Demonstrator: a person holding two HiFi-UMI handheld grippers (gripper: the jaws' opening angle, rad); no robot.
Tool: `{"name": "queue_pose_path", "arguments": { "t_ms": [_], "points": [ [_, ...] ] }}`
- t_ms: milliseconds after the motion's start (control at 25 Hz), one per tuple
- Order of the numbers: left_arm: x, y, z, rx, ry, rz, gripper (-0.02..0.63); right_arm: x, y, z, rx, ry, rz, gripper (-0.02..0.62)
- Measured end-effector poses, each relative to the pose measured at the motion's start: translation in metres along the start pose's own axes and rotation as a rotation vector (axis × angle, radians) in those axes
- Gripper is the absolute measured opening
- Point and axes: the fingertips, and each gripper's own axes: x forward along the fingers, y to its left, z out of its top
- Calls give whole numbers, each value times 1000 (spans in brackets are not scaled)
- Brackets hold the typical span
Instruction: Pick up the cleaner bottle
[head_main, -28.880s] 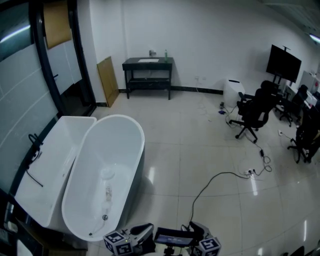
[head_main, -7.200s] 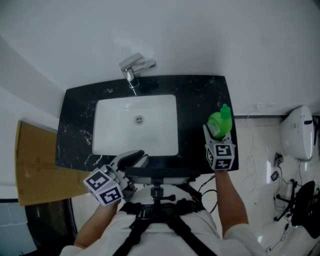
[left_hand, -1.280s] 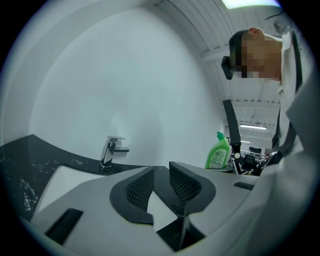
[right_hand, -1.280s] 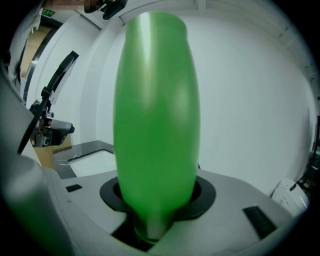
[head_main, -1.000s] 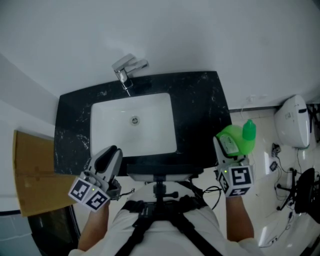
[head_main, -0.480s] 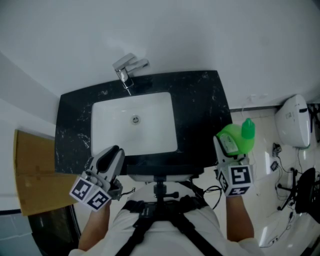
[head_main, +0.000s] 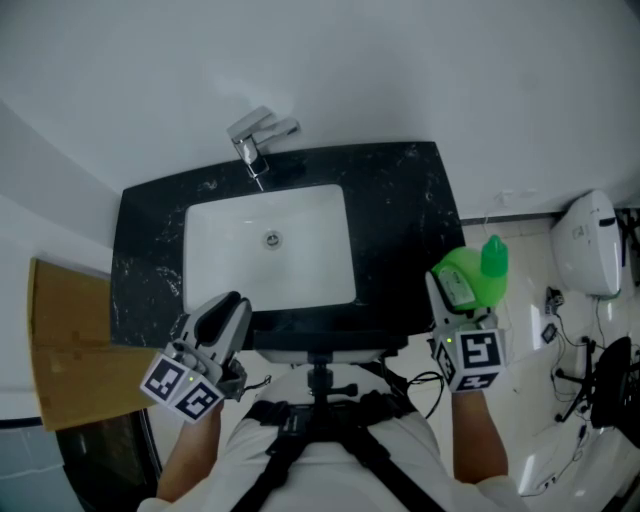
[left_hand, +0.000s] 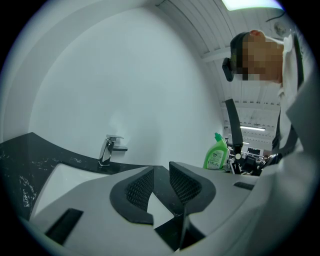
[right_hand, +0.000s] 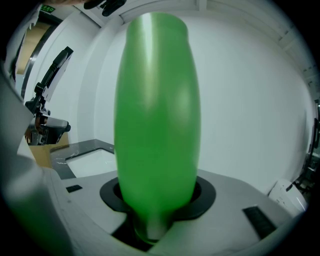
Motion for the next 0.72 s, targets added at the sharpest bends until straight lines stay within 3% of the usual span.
{"name": "queue_pose_path", "arguments": {
  "t_ms": [720],
  "points": [
    [1, -3, 0, 3, 7, -6, 98, 2, 5, 1, -6, 15, 13, 173]
  ]
}}
